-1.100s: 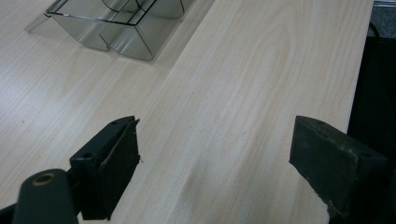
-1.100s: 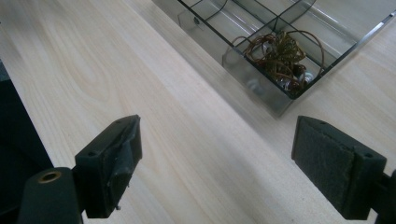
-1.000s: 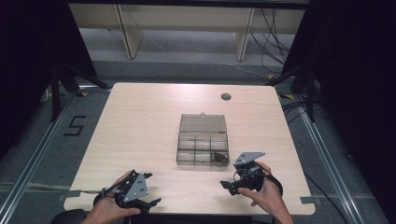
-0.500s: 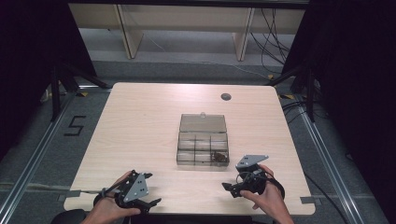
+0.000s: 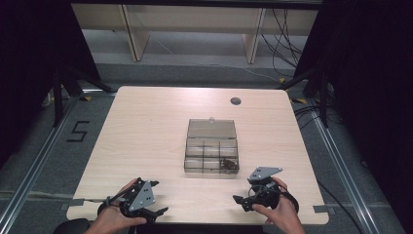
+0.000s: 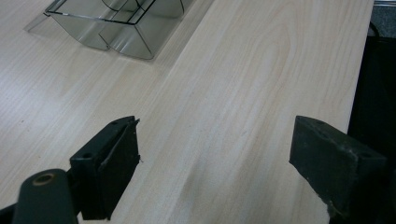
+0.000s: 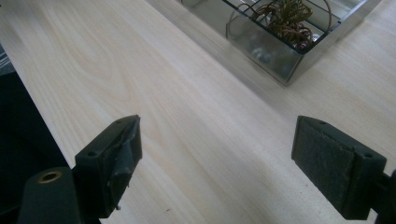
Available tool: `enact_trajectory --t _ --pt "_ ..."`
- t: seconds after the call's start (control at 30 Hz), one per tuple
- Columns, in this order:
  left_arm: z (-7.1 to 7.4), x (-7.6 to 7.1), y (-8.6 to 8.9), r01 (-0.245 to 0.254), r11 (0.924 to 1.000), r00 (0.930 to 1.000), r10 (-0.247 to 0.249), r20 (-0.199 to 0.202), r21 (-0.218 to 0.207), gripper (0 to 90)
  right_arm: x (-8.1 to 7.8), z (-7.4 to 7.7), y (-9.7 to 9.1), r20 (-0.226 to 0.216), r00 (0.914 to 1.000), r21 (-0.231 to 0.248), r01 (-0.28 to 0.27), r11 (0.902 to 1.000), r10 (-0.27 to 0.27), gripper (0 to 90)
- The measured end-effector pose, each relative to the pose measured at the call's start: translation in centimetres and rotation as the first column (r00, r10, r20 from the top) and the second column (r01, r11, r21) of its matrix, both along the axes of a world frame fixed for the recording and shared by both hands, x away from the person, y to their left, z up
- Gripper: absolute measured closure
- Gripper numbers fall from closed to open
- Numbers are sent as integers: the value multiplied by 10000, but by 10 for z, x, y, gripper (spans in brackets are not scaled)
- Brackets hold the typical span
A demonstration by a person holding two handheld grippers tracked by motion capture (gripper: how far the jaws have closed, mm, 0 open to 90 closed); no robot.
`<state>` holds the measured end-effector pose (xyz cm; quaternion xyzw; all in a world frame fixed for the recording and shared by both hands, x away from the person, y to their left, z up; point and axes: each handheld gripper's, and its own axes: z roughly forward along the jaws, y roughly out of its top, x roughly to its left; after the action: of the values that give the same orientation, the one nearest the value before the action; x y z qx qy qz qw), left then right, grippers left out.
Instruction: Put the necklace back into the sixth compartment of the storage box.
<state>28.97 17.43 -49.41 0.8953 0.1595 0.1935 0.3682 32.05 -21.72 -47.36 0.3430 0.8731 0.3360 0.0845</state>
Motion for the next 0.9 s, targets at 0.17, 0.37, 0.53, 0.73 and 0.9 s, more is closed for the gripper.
enact_trajectory --t 0.17,0.37,0.53,0.73,0.9 --pt "0 0 0 26 10000 10000 -26 -11 -2 151 -6 -4 -1 -49 9992 265 391 9989 -390 171" --pt "-1 0 -1 13 10000 10000 -14 -81 -88 152 -8 -5 -5 -102 9995 25 315 9995 -315 172" --pt "-1 0 -1 14 10000 10000 -14 -79 -82 152 -12 -9 -7 -87 9986 143 515 9986 -514 171" --pt "-2 0 -1 30 10000 9999 -31 -96 -91 152 -16 -10 -10 -193 9987 29 470 9989 -470 171" --pt "-2 1 -1 60 10000 10000 -59 -66 44 151 -21 -12 -8 -220 9976 222 655 9976 -650 171"
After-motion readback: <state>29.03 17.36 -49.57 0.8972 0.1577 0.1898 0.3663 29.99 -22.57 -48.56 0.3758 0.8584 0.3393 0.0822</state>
